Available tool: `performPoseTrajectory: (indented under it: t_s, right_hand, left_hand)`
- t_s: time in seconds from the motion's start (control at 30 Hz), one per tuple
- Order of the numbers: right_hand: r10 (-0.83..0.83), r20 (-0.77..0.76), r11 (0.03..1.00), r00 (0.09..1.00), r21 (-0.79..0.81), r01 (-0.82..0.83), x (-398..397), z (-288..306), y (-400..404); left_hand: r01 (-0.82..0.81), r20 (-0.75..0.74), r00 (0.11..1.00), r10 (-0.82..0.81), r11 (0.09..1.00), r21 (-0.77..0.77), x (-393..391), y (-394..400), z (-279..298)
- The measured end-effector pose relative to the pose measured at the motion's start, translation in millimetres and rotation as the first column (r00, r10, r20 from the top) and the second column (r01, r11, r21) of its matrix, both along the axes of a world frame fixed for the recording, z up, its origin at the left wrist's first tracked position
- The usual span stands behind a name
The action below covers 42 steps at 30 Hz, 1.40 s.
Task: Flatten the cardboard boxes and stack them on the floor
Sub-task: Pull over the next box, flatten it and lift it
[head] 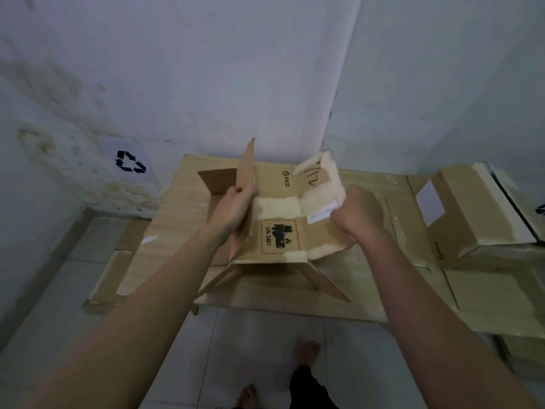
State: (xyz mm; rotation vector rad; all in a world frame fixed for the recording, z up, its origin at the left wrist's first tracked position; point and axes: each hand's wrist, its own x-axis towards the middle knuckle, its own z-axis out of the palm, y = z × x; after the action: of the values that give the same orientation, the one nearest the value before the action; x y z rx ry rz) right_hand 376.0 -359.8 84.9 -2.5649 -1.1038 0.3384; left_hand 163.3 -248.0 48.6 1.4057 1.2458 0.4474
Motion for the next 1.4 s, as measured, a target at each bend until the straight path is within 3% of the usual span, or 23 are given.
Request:
performPoseTrajectory:
  t_s: [0.03,0.07,0.13,0.17,0.23,0.3,0.4,0.53,0.67,0.87,1.0,1.1,1.4]
  right_hand:
    - [0.084,0.160,0.996,0.984,-0.033,-0.080,-1.1,-5.5,0.7]
    - [0.186,0.174,0.982,0.967,-0.019,-0.186,-8.0,-8.7,0.1]
    - [0.450,-0.020,0.893,0.893,0.024,-0.450,-31.0,-17.7,-0.3]
    - [0.557,-0.077,0.827,0.827,-0.035,-0.560,-45.1,-28.1,-0.2]
    - [0.673,-0.047,0.716,0.738,-0.211,-0.666,-68.2,-58.4,-2.3]
    - [0.686,0.066,0.714,0.725,-0.253,-0.653,-77.8,-87.9,-4.7]
    - [0.639,0.205,0.769,0.742,-0.136,-0.625,-79.4,-107.9,-4.1]
    - [0.630,0.284,0.772,0.723,-0.128,-0.622,-78.5,-115.8,0.8]
    - [0.549,0.452,0.788,0.703,0.001,-0.616,-84.1,-126.5,-6.2]
    - [0.524,0.594,0.695,0.610,0.116,-0.709,-83.1,-144.3,-33.4]
    - [0.567,0.575,0.647,0.590,0.132,-0.751,-100.6,-172.7,-47.4]
    - [0.690,0.493,0.614,0.530,-0.010,-0.790,-110.4,-192.1,-61.8]
    - [0.786,0.228,0.618,0.575,-0.334,-0.712,-108.1,-195.2,-49.7]
  left_hand:
    - [-0.020,0.051,0.998,0.020,1.000,0.004,-0.5,0.6,2.1]
    - [-0.043,0.097,0.994,0.041,0.999,0.019,-0.1,1.4,3.7]
    - [-0.094,0.176,0.980,0.090,0.995,0.017,0.9,1.2,11.0]
    - [-0.117,0.196,0.974,0.113,0.993,0.007,-0.2,2.9,14.7]
    - [-0.153,0.162,0.976,0.144,0.987,0.045,-4.6,10.1,20.1]
    - [-0.168,0.051,0.986,0.162,0.969,0.181,-15.4,24.3,21.8]
    - [-0.153,-0.151,0.964,0.217,0.924,0.350,-38.2,36.9,25.8]
    - [-0.130,-0.337,0.904,0.265,0.918,0.375,-67.7,34.1,5.7]
    - [-0.209,-0.319,0.895,0.313,0.923,0.322,-86.9,26.7,-27.0]
    - [-0.219,-0.324,0.886,0.331,0.915,0.339,-101.7,11.4,-53.9]
    - [-0.156,-0.398,0.865,0.304,0.918,0.364,-118.5,-6.6,-71.8]
    - [-0.116,-0.441,0.858,0.265,0.935,0.336,-127.5,-20.7,-91.9]
    - [-0.108,-0.531,0.825,0.192,0.977,0.184,-111.1,-15.3,-135.4]
